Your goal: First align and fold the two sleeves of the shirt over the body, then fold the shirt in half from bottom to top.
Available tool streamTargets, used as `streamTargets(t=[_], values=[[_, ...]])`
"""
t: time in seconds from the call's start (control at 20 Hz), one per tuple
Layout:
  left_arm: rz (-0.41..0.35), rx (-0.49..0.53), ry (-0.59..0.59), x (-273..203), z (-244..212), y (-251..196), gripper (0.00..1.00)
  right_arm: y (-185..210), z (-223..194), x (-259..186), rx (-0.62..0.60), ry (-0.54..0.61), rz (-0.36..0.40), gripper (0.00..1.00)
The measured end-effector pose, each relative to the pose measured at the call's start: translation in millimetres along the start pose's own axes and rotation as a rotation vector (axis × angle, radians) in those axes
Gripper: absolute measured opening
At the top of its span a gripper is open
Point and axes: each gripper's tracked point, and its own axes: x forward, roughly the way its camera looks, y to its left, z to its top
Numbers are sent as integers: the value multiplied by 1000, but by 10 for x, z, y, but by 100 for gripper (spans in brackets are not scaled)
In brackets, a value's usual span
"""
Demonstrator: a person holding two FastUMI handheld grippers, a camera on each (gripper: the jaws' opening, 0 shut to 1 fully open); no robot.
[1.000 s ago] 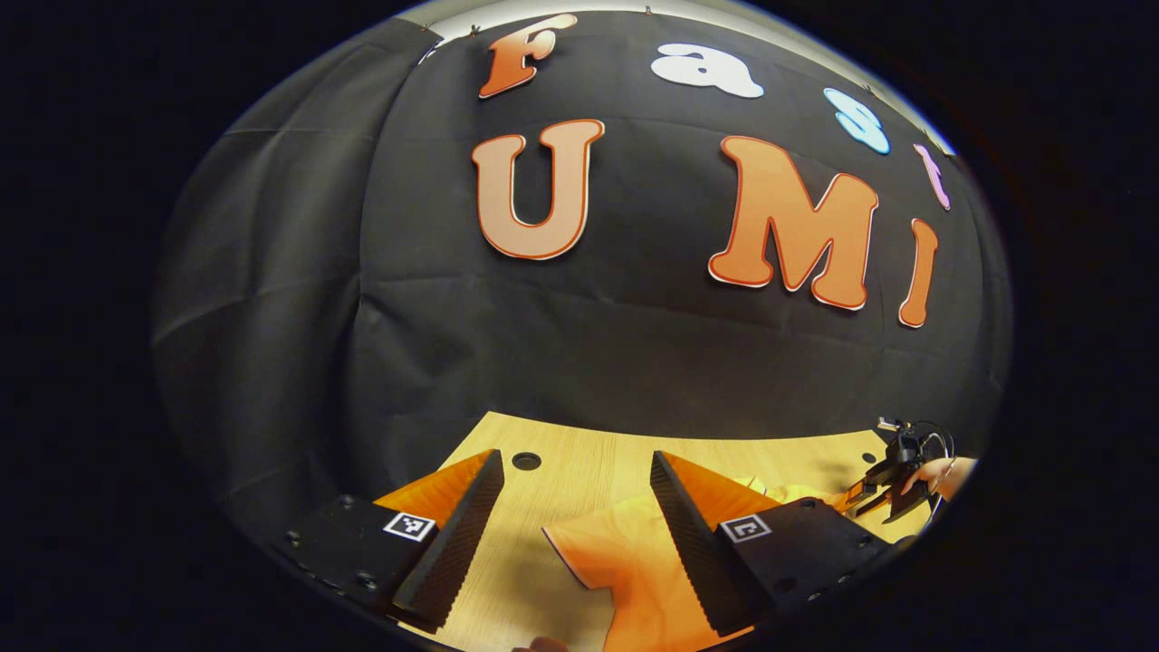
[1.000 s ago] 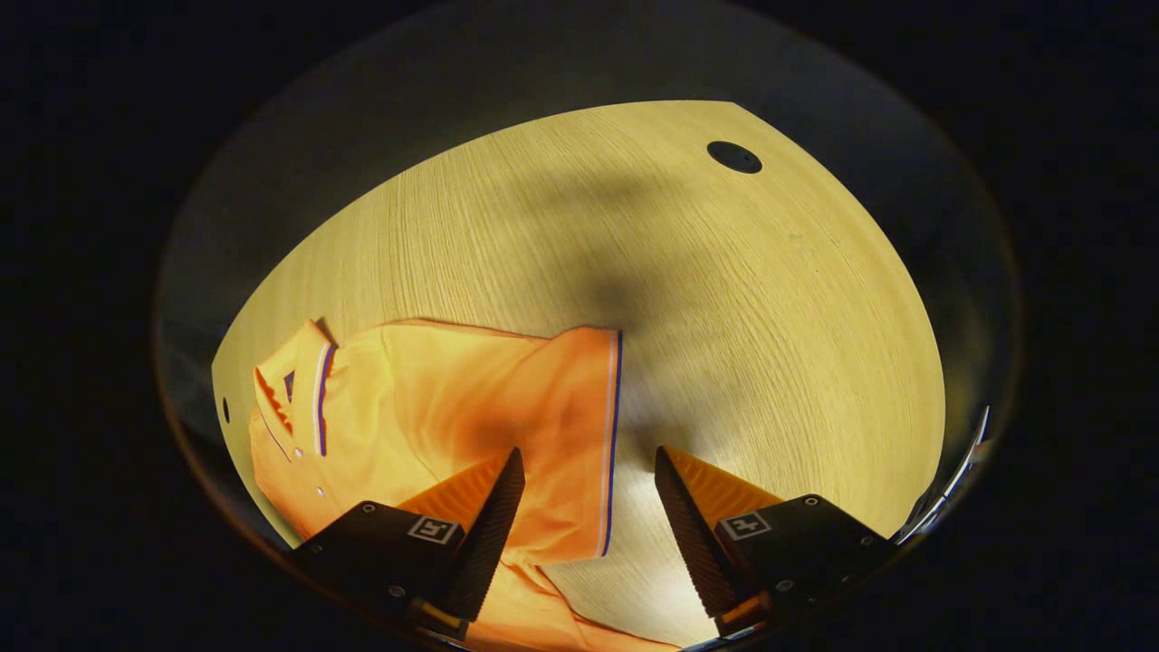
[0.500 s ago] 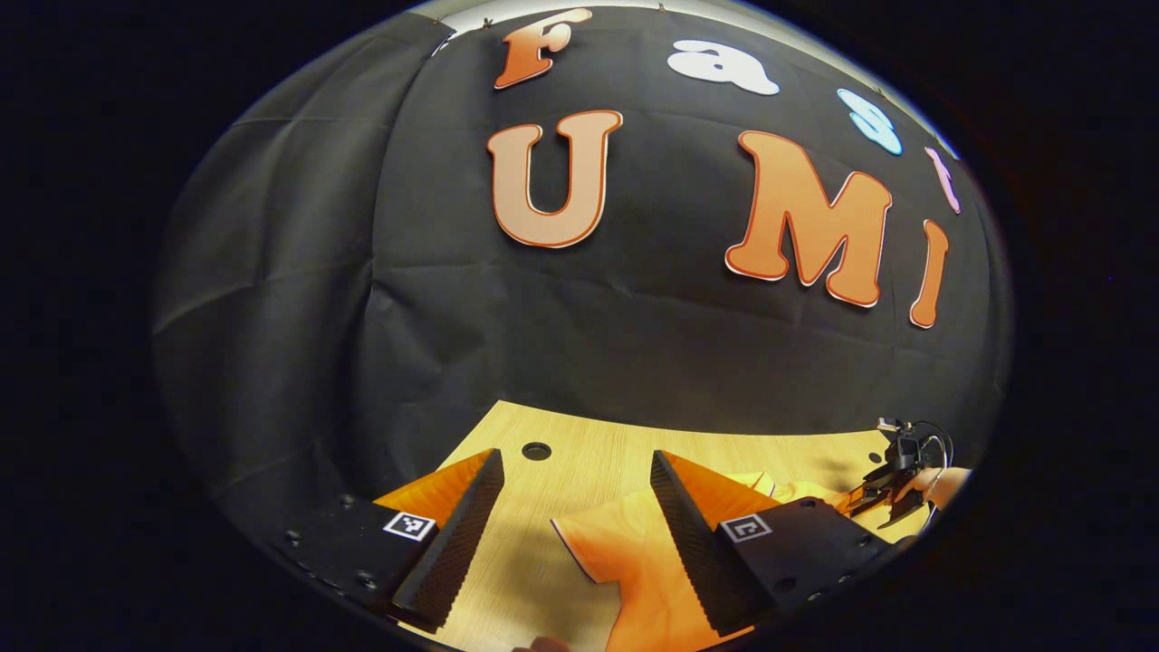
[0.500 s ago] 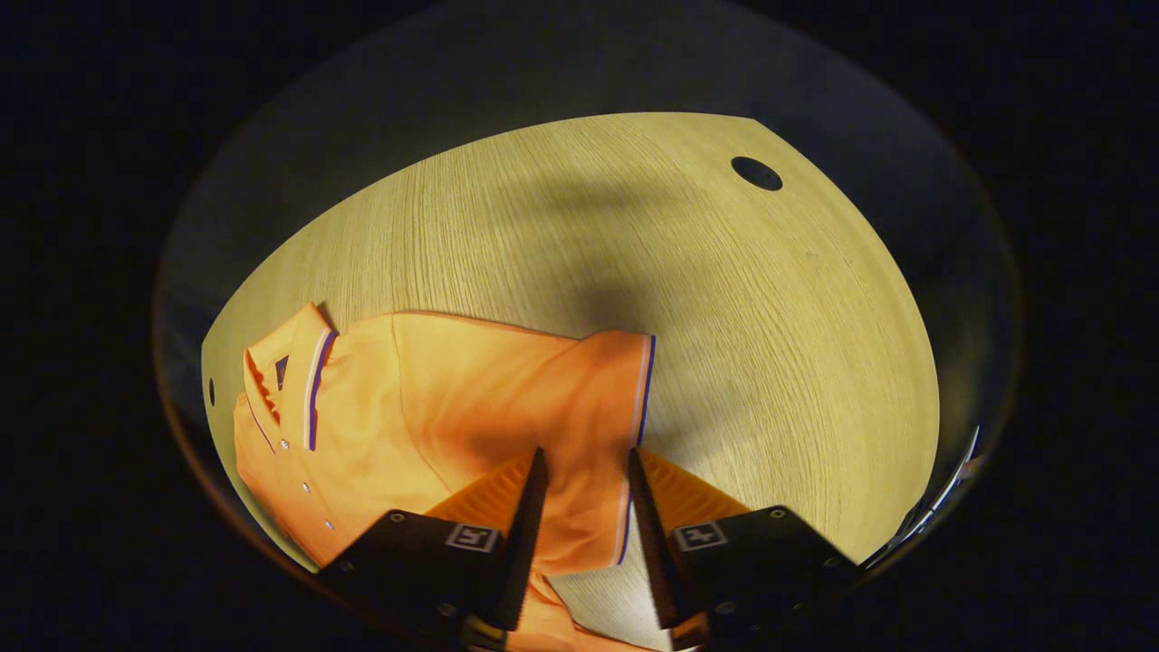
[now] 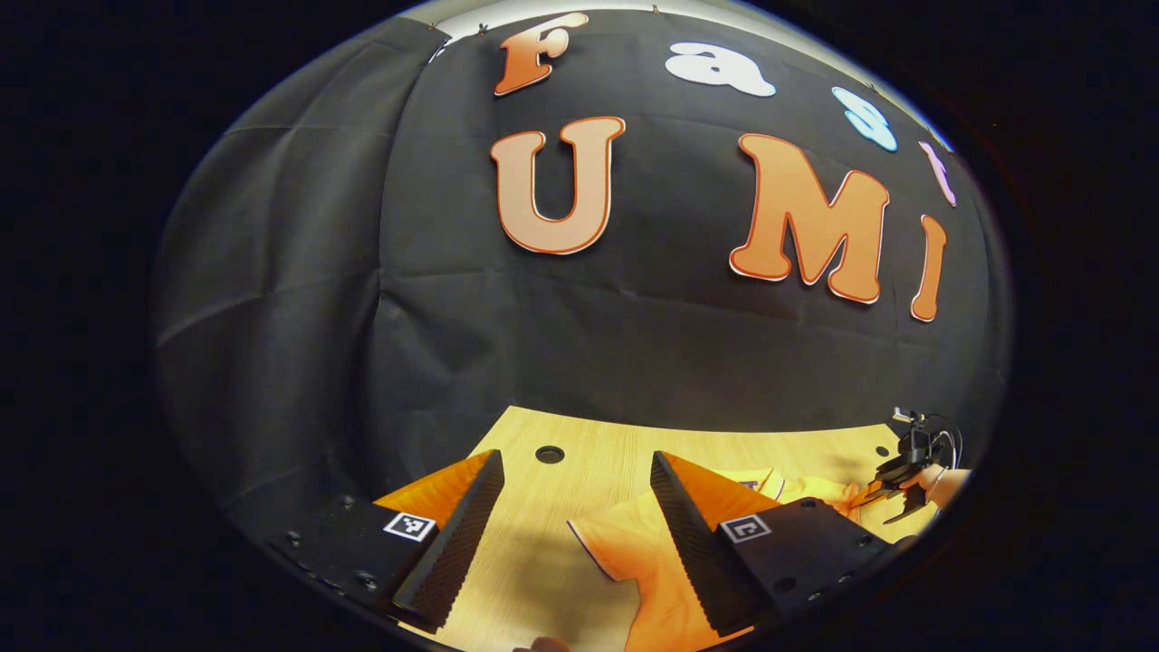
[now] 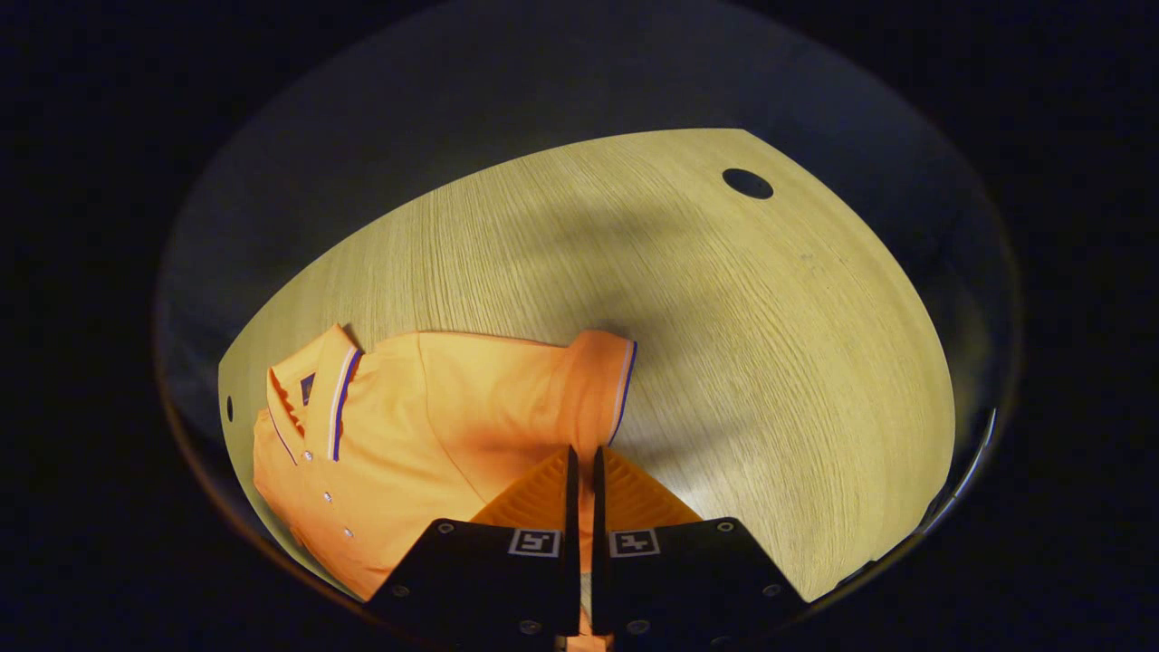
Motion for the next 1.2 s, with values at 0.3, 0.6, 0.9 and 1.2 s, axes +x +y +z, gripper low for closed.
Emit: streamTargets(t=[0.3, 0.6, 0.9, 1.2], values=[[-27, -4, -13, -47, 42, 111, 98, 197, 132, -402, -224, -113, -75, 5], [-55, 2, -34, -120, 99, 274, 98, 843, -10, -695, -341, -161, -8, 5], [-57, -9, -33, -210, 65, 511, 98, 1713, -448, -835, -337, -101, 247, 5], [-62, -29, -5, -229, -42, 554, 98, 2095, -580, -1038, -288, -130, 383, 99]])
